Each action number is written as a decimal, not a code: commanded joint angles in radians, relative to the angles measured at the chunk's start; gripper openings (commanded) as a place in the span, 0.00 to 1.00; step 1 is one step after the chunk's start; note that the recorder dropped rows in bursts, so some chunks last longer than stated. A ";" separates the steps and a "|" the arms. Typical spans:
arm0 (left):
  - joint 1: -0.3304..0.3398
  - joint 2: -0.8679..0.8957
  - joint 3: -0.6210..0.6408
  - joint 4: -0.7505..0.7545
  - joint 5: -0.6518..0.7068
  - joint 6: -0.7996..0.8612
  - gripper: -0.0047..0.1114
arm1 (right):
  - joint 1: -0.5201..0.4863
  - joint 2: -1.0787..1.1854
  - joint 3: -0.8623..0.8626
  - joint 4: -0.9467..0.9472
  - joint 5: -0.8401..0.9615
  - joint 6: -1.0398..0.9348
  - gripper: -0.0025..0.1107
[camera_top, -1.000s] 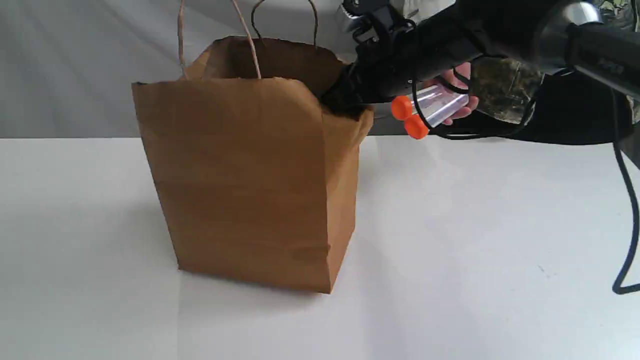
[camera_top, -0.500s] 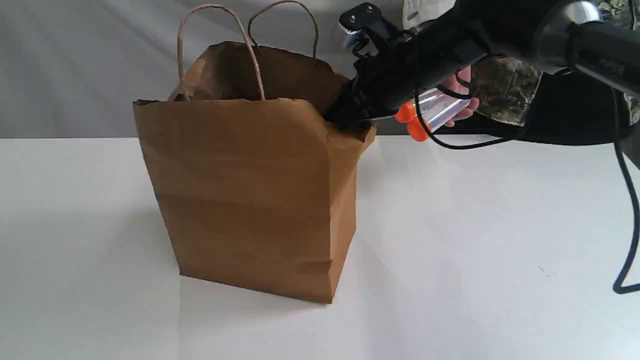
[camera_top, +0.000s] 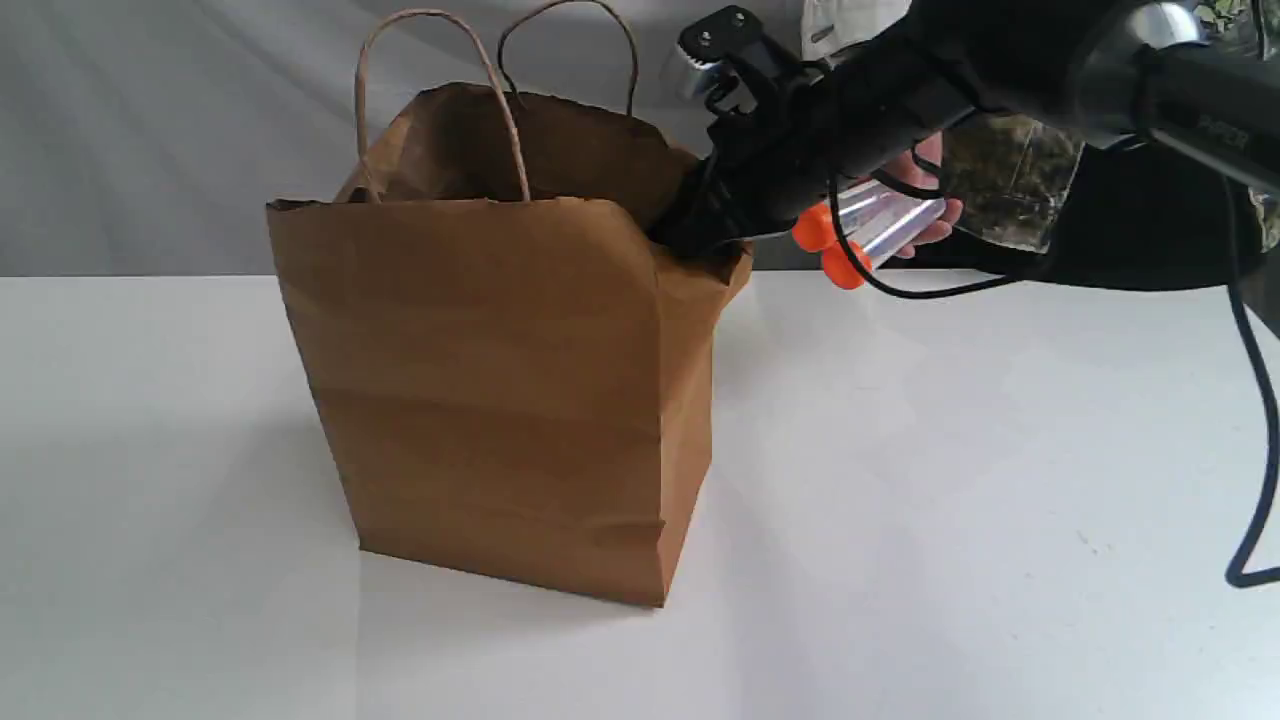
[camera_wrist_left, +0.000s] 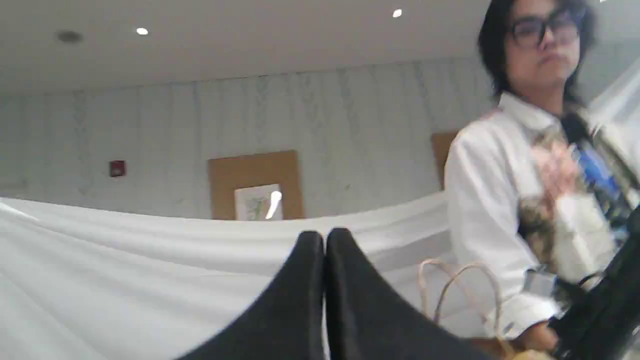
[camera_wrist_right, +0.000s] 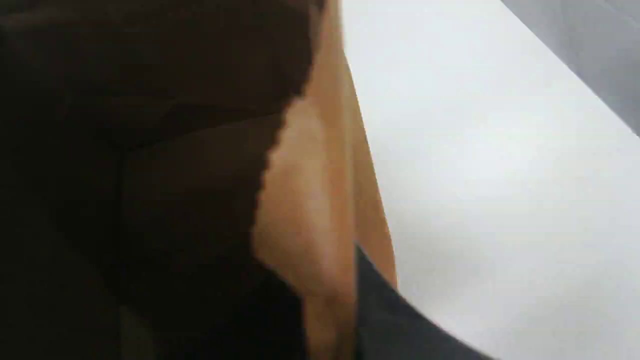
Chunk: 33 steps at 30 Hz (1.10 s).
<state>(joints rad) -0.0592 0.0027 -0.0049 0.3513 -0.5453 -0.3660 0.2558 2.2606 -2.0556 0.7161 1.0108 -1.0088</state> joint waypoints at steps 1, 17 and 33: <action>-0.004 -0.003 0.005 -0.011 -0.103 -0.088 0.04 | 0.002 0.000 0.000 -0.014 0.029 -0.005 0.02; -0.004 0.488 -0.250 0.254 -0.430 -0.262 0.04 | 0.002 0.000 0.000 -0.012 0.051 -0.005 0.02; -0.004 1.388 -0.811 0.712 -0.276 -0.359 0.45 | 0.002 0.000 0.000 -0.012 0.039 -0.005 0.02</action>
<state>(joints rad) -0.0592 1.3526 -0.7656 1.0617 -0.8821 -0.7075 0.2558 2.2606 -2.0556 0.7226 1.0351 -1.0103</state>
